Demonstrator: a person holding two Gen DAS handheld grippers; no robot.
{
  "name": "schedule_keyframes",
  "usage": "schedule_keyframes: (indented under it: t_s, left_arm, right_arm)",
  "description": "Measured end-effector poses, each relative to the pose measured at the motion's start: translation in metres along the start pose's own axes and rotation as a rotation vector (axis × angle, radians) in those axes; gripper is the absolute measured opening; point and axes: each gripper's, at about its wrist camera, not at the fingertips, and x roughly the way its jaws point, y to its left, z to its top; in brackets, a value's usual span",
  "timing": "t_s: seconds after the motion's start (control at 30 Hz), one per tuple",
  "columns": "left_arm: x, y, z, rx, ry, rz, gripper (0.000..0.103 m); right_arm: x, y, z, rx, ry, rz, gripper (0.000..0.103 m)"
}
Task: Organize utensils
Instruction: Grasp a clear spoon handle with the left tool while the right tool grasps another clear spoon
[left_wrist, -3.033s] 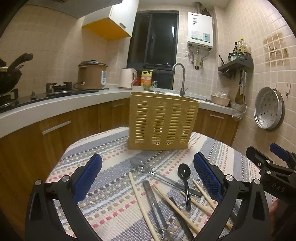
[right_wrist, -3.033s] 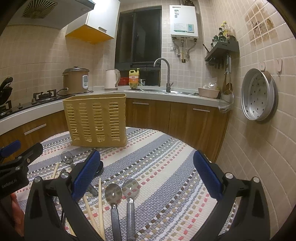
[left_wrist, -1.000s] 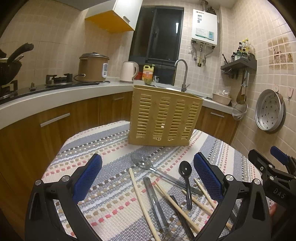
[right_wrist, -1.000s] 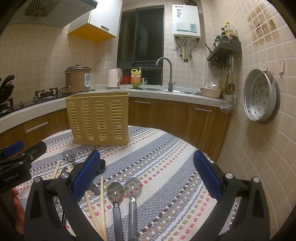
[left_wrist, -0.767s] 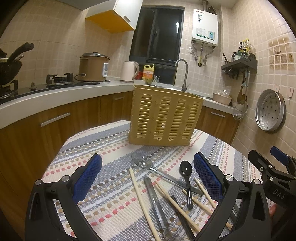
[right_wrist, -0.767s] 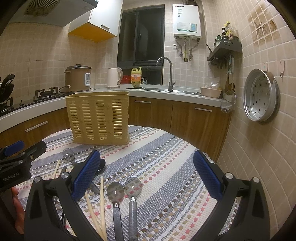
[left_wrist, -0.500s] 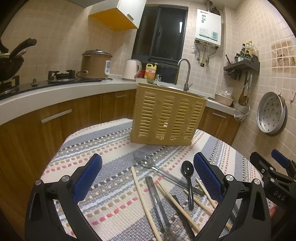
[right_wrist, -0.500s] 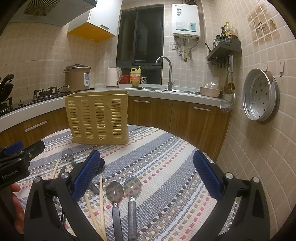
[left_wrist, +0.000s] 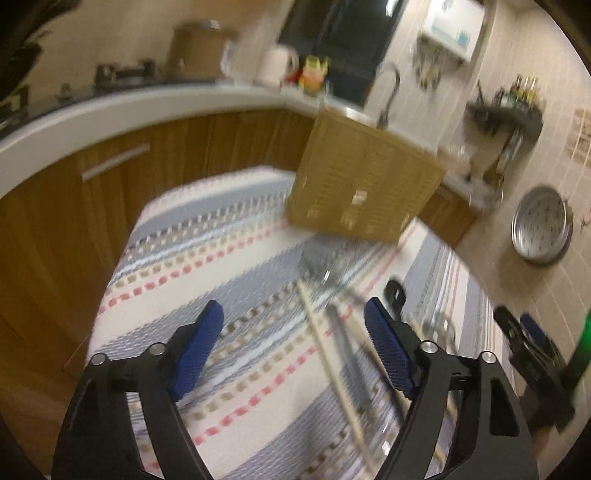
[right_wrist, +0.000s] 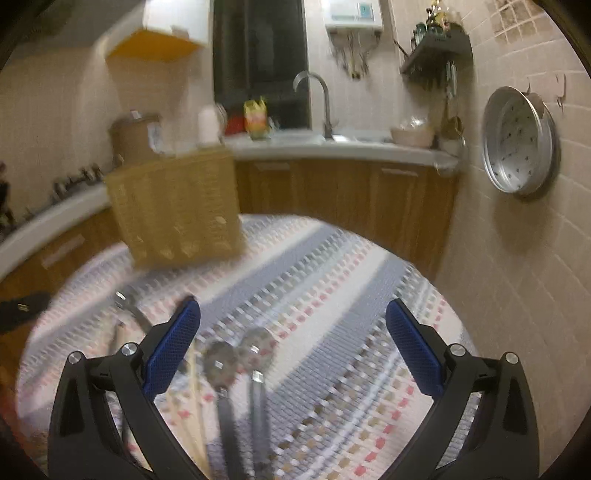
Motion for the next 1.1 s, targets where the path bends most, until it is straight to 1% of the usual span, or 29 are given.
schedule_keyframes:
  t_s: [0.03, 0.07, 0.13, 0.2, 0.23, 0.27, 0.37, 0.43, 0.53, 0.6, 0.63, 0.67, 0.73, 0.83, 0.9, 1.03, 1.1]
  left_arm:
    - [0.002, 0.004, 0.003, -0.001, 0.035, -0.005, 0.069]
    - [0.006, 0.008, 0.005, -0.011, 0.066, -0.022, 0.069]
    - [0.018, 0.018, 0.013, -0.071, 0.146, -0.112, 0.069]
    - [0.028, 0.021, 0.019, -0.120, 0.190, -0.167, 0.069]
    - [0.032, 0.019, 0.022, -0.129, 0.195, -0.178, 0.069]
    - [0.036, 0.016, 0.025, -0.135, 0.201, -0.184, 0.069]
    - [0.059, 0.003, 0.034, -0.163, 0.254, -0.169, 0.069]
    - [0.077, -0.005, 0.037, -0.201, 0.308, -0.143, 0.069]
    - [0.098, -0.017, 0.039, -0.219, 0.347, -0.087, 0.061]
    - [0.108, -0.024, 0.042, -0.216, 0.351, -0.043, 0.059]
    - [0.113, -0.028, 0.043, -0.206, 0.355, -0.021, 0.059]
    - [0.117, -0.032, 0.045, -0.195, 0.355, 0.002, 0.055]
    - [0.125, -0.042, 0.048, -0.166, 0.351, 0.036, 0.053]
    - [0.135, -0.056, 0.054, -0.108, 0.354, 0.095, 0.053]
    - [0.141, -0.067, 0.056, -0.075, 0.360, 0.119, 0.053]
    - [0.151, -0.090, 0.054, 0.016, 0.346, 0.233, 0.053]
    - [0.155, -0.102, 0.051, 0.073, 0.335, 0.314, 0.046]
  right_arm:
    - [0.004, 0.003, 0.002, -0.027, 0.032, -0.009, 0.096]
    - [0.007, 0.005, 0.003, -0.045, 0.060, -0.003, 0.096]
    - [0.015, 0.008, 0.009, -0.080, 0.142, 0.060, 0.095]
    - [0.018, 0.010, 0.014, -0.095, 0.194, 0.101, 0.094]
    - [0.020, 0.009, 0.017, -0.100, 0.229, 0.131, 0.092]
    - [0.023, 0.008, 0.019, -0.101, 0.262, 0.160, 0.088]
    - [0.034, 0.004, 0.022, -0.090, 0.358, 0.218, 0.080]
    - [0.042, 0.001, 0.022, -0.079, 0.425, 0.253, 0.076]
    - [0.055, -0.003, 0.020, -0.067, 0.513, 0.306, 0.069]
    - [0.057, -0.004, 0.020, -0.072, 0.537, 0.324, 0.064]
    - [0.057, -0.005, 0.020, -0.074, 0.542, 0.335, 0.064]
    - [0.057, -0.006, 0.020, -0.075, 0.542, 0.338, 0.063]
    - [0.057, -0.008, 0.020, -0.081, 0.538, 0.341, 0.061]
    - [0.057, -0.013, 0.020, -0.074, 0.536, 0.352, 0.061]
    - [0.059, -0.015, 0.018, -0.069, 0.544, 0.358, 0.061]
    - [0.064, -0.018, 0.016, -0.057, 0.583, 0.376, 0.061]
    - [0.067, -0.017, 0.014, -0.052, 0.616, 0.383, 0.061]
